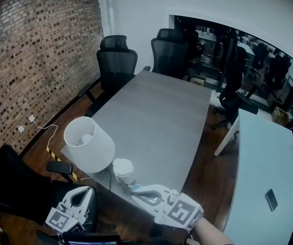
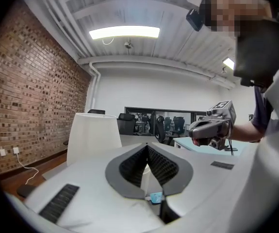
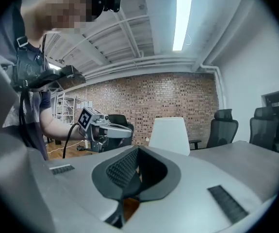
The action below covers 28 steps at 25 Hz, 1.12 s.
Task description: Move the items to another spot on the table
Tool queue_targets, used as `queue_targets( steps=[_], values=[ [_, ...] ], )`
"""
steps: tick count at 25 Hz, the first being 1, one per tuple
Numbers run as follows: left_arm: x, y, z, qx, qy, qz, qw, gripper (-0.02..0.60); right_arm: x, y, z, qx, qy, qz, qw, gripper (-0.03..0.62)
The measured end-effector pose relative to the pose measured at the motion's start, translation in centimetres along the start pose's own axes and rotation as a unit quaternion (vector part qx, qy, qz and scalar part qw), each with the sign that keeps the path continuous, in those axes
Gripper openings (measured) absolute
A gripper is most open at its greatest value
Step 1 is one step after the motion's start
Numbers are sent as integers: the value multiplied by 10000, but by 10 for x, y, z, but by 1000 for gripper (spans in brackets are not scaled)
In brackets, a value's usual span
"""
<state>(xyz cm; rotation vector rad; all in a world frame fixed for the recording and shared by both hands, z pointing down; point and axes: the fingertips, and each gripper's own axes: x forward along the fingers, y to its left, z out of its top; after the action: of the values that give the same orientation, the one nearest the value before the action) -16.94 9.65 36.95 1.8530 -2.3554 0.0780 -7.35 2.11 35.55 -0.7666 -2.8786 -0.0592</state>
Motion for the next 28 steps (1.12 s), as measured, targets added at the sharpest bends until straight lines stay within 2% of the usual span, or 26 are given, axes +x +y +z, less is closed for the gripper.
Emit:
queue_targets(
  steps=[3, 7, 11, 15, 18, 21, 22, 26, 28],
  values=[
    [16, -2, 1, 100, 93, 98, 9999, 12, 0, -14, -3, -55, 52, 142, 9999, 8],
    [26, -4, 12, 253, 25, 169, 9995, 12, 0, -27, 1, 39, -76, 414, 9991, 8],
    [26, 4, 33, 149, -86, -96, 9998, 12, 5, -34, 4, 108, -45, 546, 9984, 8],
    [23, 25, 49, 42, -220, -355, 9991, 12, 14, -45, 12, 338, -105, 413, 9985, 8],
    [19, 44, 57, -163, -569, -457, 9972, 12, 25, -52, 18, 437, -143, 198, 9987, 8],
    [15, 46, 83, -695, -952, -991, 9881, 12, 36, -50, 27, 414, -161, 119, 9989, 8],
    [12, 47, 93, -754, -1078, -1126, 9849, 12, 38, -49, 30, 401, -176, 93, 9990, 8],
    [-7, 43, 117, -562, -1327, -1606, 9764, 12, 39, -50, 34, 603, -252, -17, 9979, 8],
    [-12, 25, 129, -800, -1389, -2140, 9636, 12, 41, -52, 31, 628, -201, -72, 9978, 8]
  ],
)
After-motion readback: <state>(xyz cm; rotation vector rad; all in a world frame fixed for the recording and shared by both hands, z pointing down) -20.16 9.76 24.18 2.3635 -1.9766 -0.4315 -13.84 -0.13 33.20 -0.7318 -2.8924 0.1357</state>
